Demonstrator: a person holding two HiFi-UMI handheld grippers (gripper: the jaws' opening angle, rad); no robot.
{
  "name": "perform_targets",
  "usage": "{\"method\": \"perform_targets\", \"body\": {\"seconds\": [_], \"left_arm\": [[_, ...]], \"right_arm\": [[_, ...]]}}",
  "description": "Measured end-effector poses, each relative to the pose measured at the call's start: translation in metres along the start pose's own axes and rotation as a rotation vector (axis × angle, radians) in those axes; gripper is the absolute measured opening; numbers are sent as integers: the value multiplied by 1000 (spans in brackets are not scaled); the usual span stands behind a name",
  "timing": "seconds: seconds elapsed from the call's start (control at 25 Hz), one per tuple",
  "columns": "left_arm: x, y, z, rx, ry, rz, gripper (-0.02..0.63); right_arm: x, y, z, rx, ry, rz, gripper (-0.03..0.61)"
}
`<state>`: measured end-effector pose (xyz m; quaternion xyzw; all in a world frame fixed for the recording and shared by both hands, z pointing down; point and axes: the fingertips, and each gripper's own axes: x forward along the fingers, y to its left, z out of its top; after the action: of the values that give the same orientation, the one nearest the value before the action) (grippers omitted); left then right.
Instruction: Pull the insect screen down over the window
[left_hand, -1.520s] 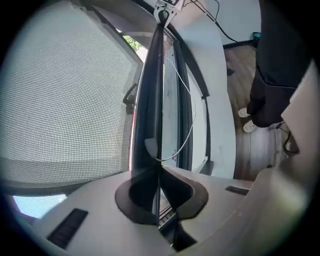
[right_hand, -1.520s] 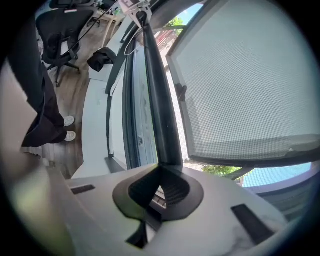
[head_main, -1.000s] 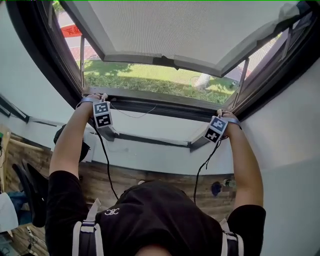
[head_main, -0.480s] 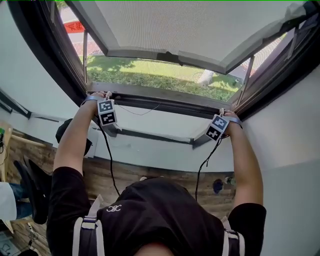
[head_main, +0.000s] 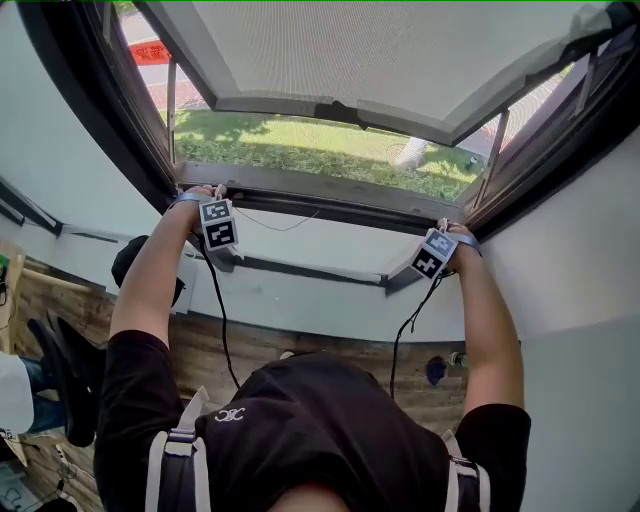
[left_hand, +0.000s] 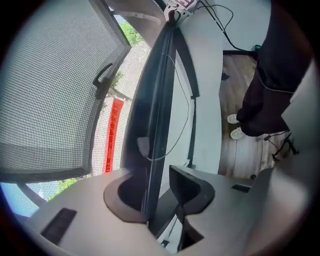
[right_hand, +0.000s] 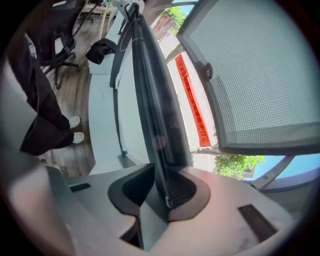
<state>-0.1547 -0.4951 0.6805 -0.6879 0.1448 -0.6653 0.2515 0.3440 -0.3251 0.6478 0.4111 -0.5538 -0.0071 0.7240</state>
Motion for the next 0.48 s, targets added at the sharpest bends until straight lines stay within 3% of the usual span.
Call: {"method": "perform_targets", "body": {"seconds": [0.12,0.32,0.48], "left_arm": [[-1,-6,1,-12,-7,-41,201],[1,-7,1,-21,-9,-12,207],[0,-10,0,-27,4,-26,200]], "right_arm": [[-2,9,0,30,-12,65,153],[0,8,0,-6,0,15,161],[-1,12,-1,-23,15,34,153]]}}
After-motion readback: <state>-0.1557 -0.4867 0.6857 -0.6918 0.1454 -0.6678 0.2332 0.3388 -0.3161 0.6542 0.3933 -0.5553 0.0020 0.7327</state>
